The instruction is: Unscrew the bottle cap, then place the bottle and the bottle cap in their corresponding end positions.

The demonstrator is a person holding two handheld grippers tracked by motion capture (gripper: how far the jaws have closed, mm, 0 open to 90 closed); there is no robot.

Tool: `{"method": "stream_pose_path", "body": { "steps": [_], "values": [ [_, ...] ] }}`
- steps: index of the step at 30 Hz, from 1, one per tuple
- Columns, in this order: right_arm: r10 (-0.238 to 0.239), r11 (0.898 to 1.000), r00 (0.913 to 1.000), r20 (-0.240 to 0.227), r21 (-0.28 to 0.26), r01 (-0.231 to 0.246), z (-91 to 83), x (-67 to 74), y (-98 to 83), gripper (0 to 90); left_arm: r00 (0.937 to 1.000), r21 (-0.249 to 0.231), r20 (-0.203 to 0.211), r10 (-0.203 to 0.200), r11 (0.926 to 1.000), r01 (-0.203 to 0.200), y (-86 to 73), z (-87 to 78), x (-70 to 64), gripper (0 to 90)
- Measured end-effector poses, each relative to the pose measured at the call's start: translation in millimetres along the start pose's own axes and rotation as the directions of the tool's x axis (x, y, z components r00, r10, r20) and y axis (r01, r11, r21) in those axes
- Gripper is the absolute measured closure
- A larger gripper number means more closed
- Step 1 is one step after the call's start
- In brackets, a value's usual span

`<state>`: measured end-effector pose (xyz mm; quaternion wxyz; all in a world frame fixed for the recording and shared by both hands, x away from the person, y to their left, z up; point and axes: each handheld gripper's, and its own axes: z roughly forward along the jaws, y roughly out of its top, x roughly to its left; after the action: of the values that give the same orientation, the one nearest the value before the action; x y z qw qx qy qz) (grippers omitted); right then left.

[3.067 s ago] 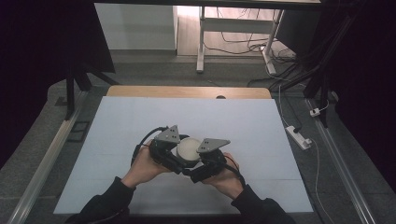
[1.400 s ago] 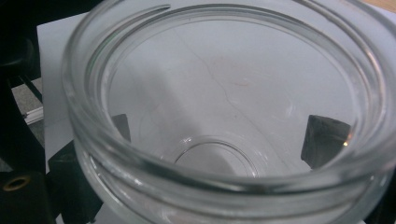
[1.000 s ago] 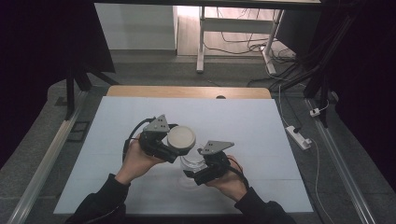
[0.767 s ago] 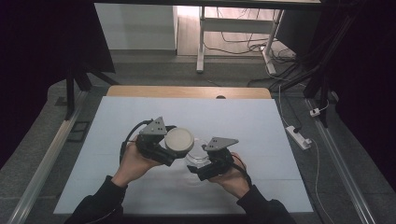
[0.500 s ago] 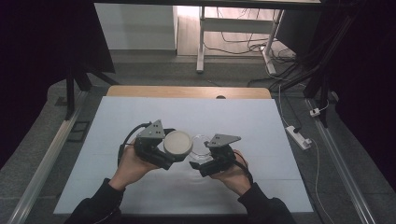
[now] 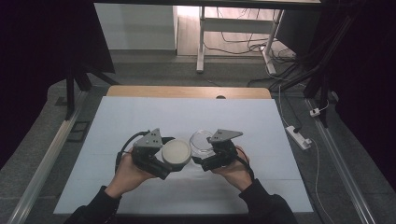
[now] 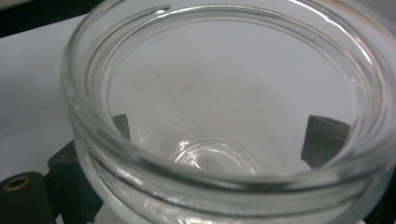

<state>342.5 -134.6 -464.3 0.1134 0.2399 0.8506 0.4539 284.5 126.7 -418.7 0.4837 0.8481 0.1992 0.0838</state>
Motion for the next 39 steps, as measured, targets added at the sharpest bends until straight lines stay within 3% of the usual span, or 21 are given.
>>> {"method": "stream_pose_path", "body": {
  "steps": [10,23,39],
  "values": [
    [0.005,1.000,0.9999,0.014,-0.011,-0.004,1.2,-9.2,6.6,6.2,0.9998,-0.007,0.018,0.008,0.9999,-0.008,-4.6,2.9,-6.1,7.7],
    [0.007,1.000,0.9999,0.015,-0.005,-0.007,15.1,-15.9,13.4,6.2,0.9984,0.004,0.056,0.009,1.0000,-0.009,-14.4,10.7,-9.7,7.8],
    [0.010,1.000,0.9994,0.032,-0.002,-0.009,32.0,-25.3,18.0,6.2,0.9964,0.048,0.084,0.013,0.9987,-0.017,-34.6,36.7,-13.0,7.8]
  ]
}}
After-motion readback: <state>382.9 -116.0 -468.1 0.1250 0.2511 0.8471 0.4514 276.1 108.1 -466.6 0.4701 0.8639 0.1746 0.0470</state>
